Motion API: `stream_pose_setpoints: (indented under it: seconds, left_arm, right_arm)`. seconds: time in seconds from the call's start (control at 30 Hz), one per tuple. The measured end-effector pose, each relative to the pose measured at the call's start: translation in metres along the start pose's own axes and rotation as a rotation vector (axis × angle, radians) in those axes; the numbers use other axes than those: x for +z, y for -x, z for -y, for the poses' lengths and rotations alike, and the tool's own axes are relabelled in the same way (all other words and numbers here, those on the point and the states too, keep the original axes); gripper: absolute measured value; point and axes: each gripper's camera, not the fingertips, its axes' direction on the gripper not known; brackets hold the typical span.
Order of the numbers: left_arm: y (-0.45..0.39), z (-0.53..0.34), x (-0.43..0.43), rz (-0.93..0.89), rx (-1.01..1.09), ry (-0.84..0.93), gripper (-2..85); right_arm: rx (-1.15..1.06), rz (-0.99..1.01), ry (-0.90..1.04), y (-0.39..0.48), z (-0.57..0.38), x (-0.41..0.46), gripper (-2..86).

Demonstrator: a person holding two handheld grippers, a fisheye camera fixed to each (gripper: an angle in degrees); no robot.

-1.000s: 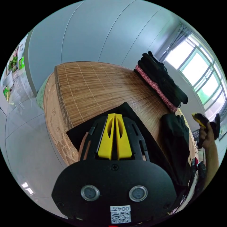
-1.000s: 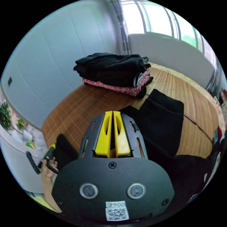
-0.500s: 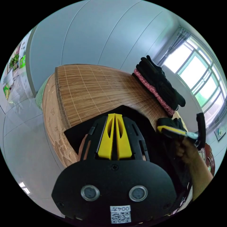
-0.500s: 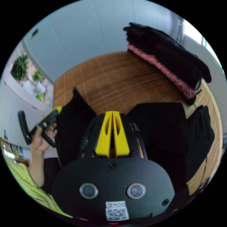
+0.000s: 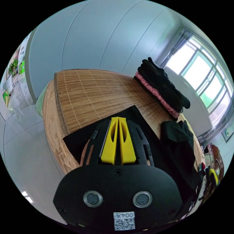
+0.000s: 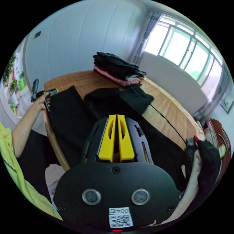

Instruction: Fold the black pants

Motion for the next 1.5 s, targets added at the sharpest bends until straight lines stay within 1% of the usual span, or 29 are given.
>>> stream_pose_setpoints:
  seconds: [0.07,0.13,0.17,0.27,0.33,0.37,0.43,0.47,0.5,0.53,0.6,0.67,0.77,0.83,0.9,1.0,1.1,1.2,1.23,1.27,1.33,1.37,1.4,1.43,1.47,1.5]
  left_arm:
    - [-0.013,0.004,-0.005,0.01,0.023,-0.005,0.2]
    - [-0.034,0.009,-0.016,0.029,0.067,-0.035,0.2]
    - [-0.04,0.01,-0.019,0.032,0.082,-0.041,0.2]
    - [-0.08,0.013,-0.032,0.005,0.21,-0.037,0.3]
    - [-0.124,0.004,-0.045,0.015,0.419,-0.007,0.3]
    - [-0.136,-0.001,-0.049,0.021,0.486,-0.006,0.3]
    - [-0.174,-0.031,-0.063,0.016,0.708,0.014,0.3]
    - [-0.181,-0.037,-0.063,0.013,0.734,0.036,0.3]
    - [-0.192,-0.046,-0.059,0.011,0.755,0.101,0.3]
    - [-0.202,-0.051,-0.05,0.015,0.771,0.172,0.3]
    - [-0.218,-0.057,-0.042,0.067,0.835,0.212,0.2]
    - [-0.232,-0.057,-0.045,0.122,0.87,0.184,0.1]
    - [-0.25,-0.063,-0.053,0.207,0.931,0.125,0.1]
    - [-0.263,-0.065,-0.055,0.27,0.97,0.1,0.1]
    - [-0.269,-0.06,-0.056,0.287,0.981,0.1,0.1]
    - [-0.272,-0.046,-0.06,0.268,0.965,0.116,0.3]
    - [-0.273,-0.032,-0.063,0.25,0.949,0.133,0.6]
    - [-0.276,-0.019,-0.065,0.249,0.972,0.149,1.4]
    - [-0.281,-0.011,-0.068,0.232,0.993,0.179,2.3]
    - [-0.284,-0.006,-0.071,0.215,1.005,0.184,2.8]
    - [-0.307,0.008,-0.094,0.136,1.057,0.028,5.3]
    - [-0.315,0.012,-0.099,0.098,1.075,-0.011,6.2]
    - [-0.335,0.021,-0.104,0.013,1.1,-0.051,7.8]
    - [-0.357,0.033,-0.102,-0.055,1.108,-0.046,9.3]
    - [-0.369,0.039,-0.098,-0.082,1.105,-0.038,9.9]
    - [-0.392,0.053,-0.088,-0.121,1.093,-0.025,11.1]
  right_arm:
    - [0.058,-0.137,0.05,-0.006,-0.071,-0.042,0.6]
    - [0.108,-0.202,0.115,-0.006,-0.121,-0.063,0.5]
    - [0.159,-0.206,0.172,-0.007,-0.151,-0.071,0.2]
    - [0.289,-0.167,0.254,-0.007,-0.206,-0.079,0.1]
    - [0.298,-0.167,0.293,-0.004,-0.227,-0.074,0.6]
    - [0.295,-0.162,0.329,-0.003,-0.239,-0.065,1.3]
    - [0.304,-0.149,0.392,-0.006,-0.258,-0.047,2.1]
    - [0.355,-0.151,0.312,-0.008,-0.271,-0.05,1.9]
    - [0.392,-0.148,0.279,-0.01,-0.277,-0.052,1.8]
    - [0.441,-0.124,0.266,-0.015,-0.281,-0.054,1.4]
    - [0.468,-0.07,0.299,-0.026,-0.277,-0.06,0.7]
    - [0.473,-0.03,0.299,-0.046,-0.273,-0.077,0.4]
    - [0.509,-0.056,0.188,-0.083,-0.268,-0.105,2.5]
    - [0.534,-0.027,0.171,-0.11,-0.262,-0.111,3.6]
    - [0.558,-0.021,0.157,-0.137,-0.252,-0.112,3.4]
    - [0.543,-0.039,0.161,-0.174,-0.226,-0.103,2.2]
    - [0.507,-0.029,0.233,-0.206,-0.203,-0.073,1.5]
    - [0.493,-0.018,0.437,-0.236,-0.197,-0.023,1.0]
    - [0.489,-0.014,0.524,-0.246,-0.203,-0.006,0.5]
    - [0.517,-0.003,0.469,-0.255,-0.207,-0.01,0.0]
    - [0.597,0.048,0.423,-0.27,-0.219,-0.02,-0.4]
    - [0.64,0.078,0.363,-0.277,-0.233,-0.028,-0.5]
    - [0.653,0.092,0.33,-0.28,-0.241,-0.031,-0.6]
    - [0.678,0.113,0.254,-0.285,-0.259,-0.038,-0.6]
    - [0.722,0.171,0.198,-0.295,-0.275,-0.044,-0.7]
    - [0.754,0.216,0.184,-0.303,-0.281,-0.046,-0.7]
